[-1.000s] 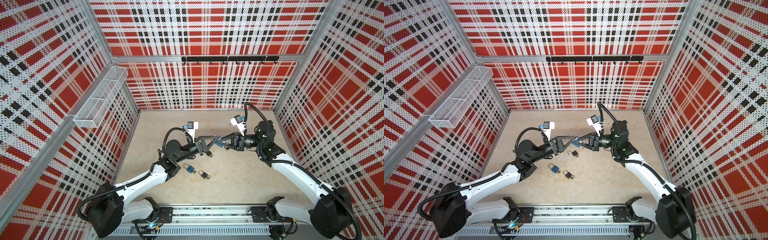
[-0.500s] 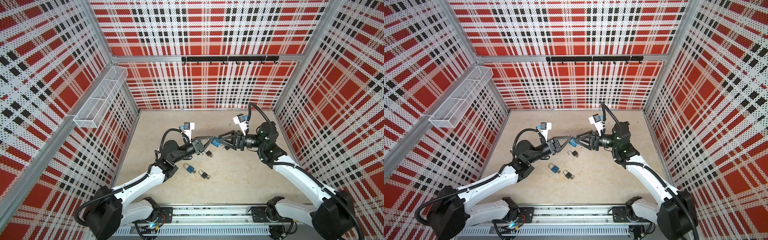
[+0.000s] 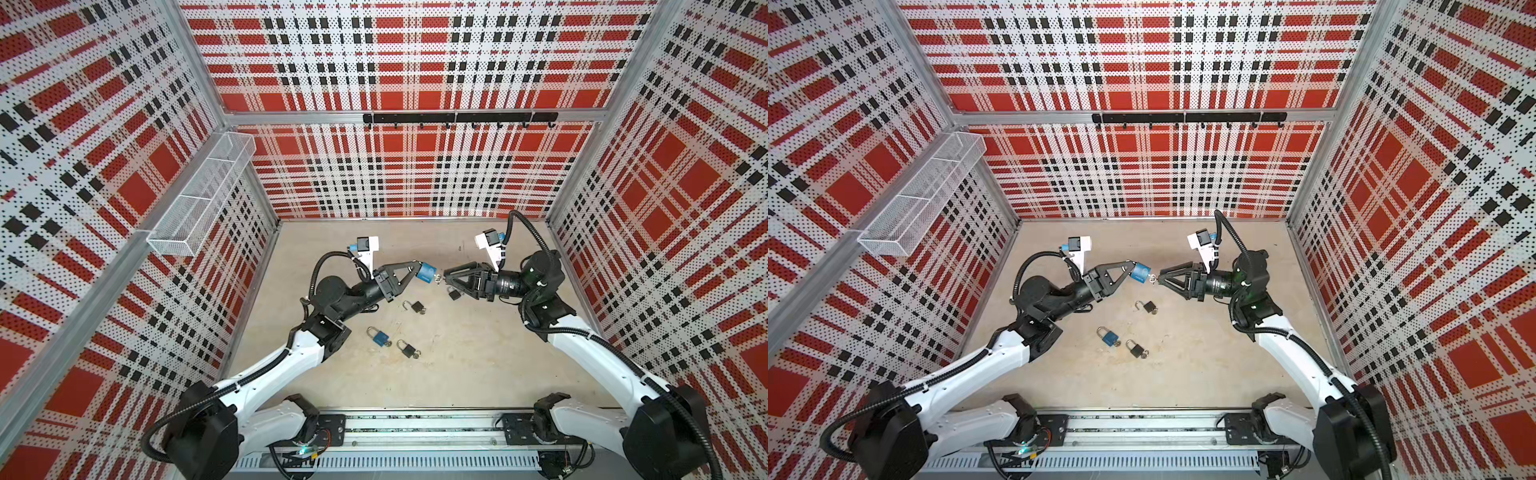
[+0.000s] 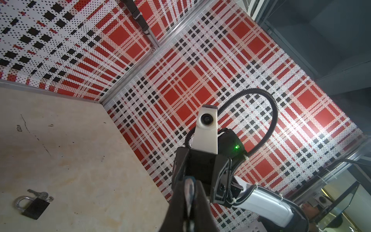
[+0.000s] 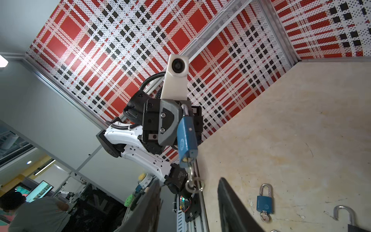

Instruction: Lock with the key

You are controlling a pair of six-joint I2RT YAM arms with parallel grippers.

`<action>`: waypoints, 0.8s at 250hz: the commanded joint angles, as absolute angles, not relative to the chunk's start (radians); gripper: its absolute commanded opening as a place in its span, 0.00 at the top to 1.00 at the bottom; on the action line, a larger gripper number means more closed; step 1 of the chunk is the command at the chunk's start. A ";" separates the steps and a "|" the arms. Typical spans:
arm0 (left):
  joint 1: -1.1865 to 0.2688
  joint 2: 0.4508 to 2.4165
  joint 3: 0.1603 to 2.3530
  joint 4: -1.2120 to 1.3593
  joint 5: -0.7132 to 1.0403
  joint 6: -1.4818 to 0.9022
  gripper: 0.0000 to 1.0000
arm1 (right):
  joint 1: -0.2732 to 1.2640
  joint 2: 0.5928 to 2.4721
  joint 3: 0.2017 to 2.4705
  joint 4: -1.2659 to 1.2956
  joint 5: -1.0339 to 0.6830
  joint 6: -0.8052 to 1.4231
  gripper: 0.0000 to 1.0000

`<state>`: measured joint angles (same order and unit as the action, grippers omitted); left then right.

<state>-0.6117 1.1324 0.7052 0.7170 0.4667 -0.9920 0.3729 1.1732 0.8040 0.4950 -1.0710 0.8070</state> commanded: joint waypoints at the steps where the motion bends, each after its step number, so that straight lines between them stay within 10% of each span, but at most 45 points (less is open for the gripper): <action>1: -0.610 1.127 0.753 0.759 0.477 -1.008 1.00 | 0.390 1.186 0.832 0.562 -1.091 0.813 0.63; 200: -0.624 1.168 0.759 0.761 0.471 -1.011 1.00 | 0.407 1.204 0.866 0.561 -1.090 0.812 0.82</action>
